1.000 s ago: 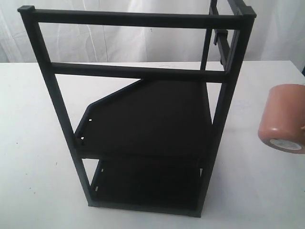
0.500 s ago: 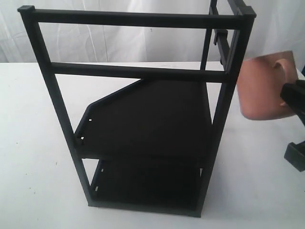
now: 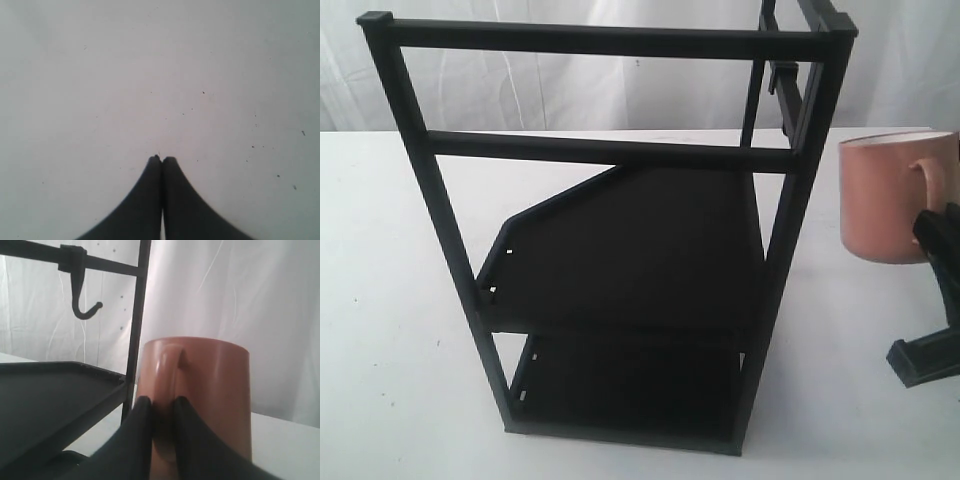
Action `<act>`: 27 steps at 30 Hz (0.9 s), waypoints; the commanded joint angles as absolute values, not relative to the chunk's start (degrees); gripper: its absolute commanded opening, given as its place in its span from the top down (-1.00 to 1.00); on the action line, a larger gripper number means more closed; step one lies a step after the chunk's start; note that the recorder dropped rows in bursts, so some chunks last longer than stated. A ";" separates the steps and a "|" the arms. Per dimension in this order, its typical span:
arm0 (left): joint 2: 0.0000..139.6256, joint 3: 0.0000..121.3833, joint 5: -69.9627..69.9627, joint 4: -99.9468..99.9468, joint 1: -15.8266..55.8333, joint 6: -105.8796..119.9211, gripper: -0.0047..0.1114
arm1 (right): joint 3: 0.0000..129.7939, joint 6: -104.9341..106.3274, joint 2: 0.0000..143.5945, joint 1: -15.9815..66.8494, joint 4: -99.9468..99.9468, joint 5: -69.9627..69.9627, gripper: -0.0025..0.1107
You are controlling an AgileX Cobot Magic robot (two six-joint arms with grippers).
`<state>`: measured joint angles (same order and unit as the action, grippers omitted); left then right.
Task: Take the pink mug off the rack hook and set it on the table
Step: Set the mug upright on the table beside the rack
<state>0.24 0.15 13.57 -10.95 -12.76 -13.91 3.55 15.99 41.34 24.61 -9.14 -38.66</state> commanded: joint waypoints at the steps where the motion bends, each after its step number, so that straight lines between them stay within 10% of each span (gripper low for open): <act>1: 0.00 0.00 13.58 -11.13 -12.98 -13.67 0.92 | 3.41 16.25 52.60 24.31 -10.83 -52.26 0.96; 27: 0.00 0.00 13.58 -11.13 -12.98 -13.67 0.92 | 11.11 1.75 95.27 24.31 -5.42 -69.96 0.96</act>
<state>0.24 0.15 13.57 -11.08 -12.76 -13.91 9.90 4.63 93.50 24.61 -7.36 -67.70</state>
